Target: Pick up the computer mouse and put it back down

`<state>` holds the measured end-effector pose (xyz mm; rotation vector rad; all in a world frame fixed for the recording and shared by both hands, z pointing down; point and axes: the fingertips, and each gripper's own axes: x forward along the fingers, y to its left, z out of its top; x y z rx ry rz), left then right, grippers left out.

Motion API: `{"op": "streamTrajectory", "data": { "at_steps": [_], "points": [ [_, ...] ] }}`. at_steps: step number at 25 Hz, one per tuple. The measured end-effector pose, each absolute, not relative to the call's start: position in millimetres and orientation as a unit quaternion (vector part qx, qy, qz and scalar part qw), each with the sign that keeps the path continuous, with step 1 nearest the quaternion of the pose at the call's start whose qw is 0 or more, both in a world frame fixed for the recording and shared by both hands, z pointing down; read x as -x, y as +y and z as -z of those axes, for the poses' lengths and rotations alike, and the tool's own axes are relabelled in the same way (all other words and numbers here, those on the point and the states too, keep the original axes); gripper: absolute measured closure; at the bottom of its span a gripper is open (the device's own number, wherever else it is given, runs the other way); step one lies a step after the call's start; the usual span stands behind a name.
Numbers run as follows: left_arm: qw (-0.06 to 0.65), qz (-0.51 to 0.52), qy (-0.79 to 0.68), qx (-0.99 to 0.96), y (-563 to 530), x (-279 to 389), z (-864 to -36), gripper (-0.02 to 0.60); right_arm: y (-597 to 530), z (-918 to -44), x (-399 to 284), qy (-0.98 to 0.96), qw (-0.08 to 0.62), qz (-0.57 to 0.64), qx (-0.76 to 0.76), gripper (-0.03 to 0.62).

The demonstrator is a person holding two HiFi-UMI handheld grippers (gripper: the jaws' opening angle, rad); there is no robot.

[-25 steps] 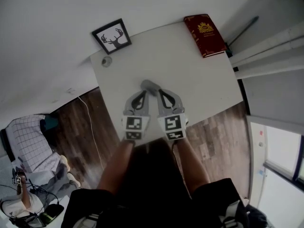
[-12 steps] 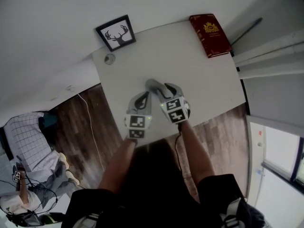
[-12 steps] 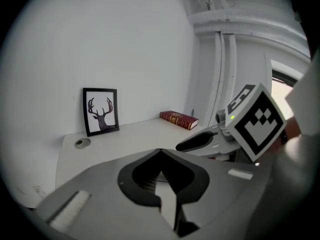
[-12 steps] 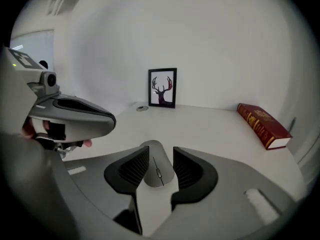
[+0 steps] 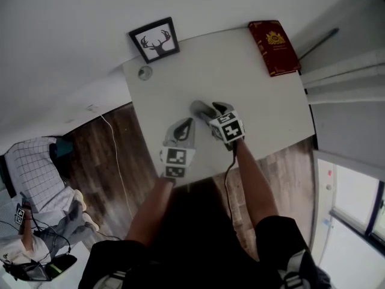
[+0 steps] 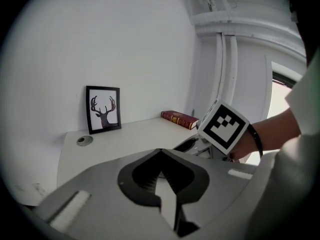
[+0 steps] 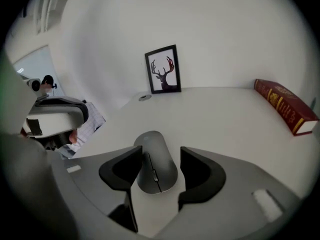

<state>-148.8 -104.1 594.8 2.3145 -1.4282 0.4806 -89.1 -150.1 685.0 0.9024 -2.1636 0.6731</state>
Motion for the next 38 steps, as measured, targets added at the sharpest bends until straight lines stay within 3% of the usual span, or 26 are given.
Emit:
{"op": "streamTrajectory", "data": {
  "at_steps": [12, 23, 30, 38],
  "points": [
    [0.201, -0.183, -0.516, -0.813, -107, 159, -612, 0.581, -150, -697, 110, -0.841, 0.334, -0.332, -0.265, 0.327],
    [0.203, -0.184, -0.535, -0.799, -113, 175, -615, 0.581, -145, -693, 124, -0.846, 0.365, -0.31, -0.234, 0.381],
    [0.195, -0.198, -0.539, -0.795, -112, 187, -621, 0.581, -135, -676, 133, -0.858, 0.415, -0.186, -0.239, 0.408],
    [0.082, -0.286, -0.462, -0.836, -130, 185, -620, 0.581, -126, -671, 142, -0.857, 0.466, -0.017, -0.22, 0.408]
  ]
}}
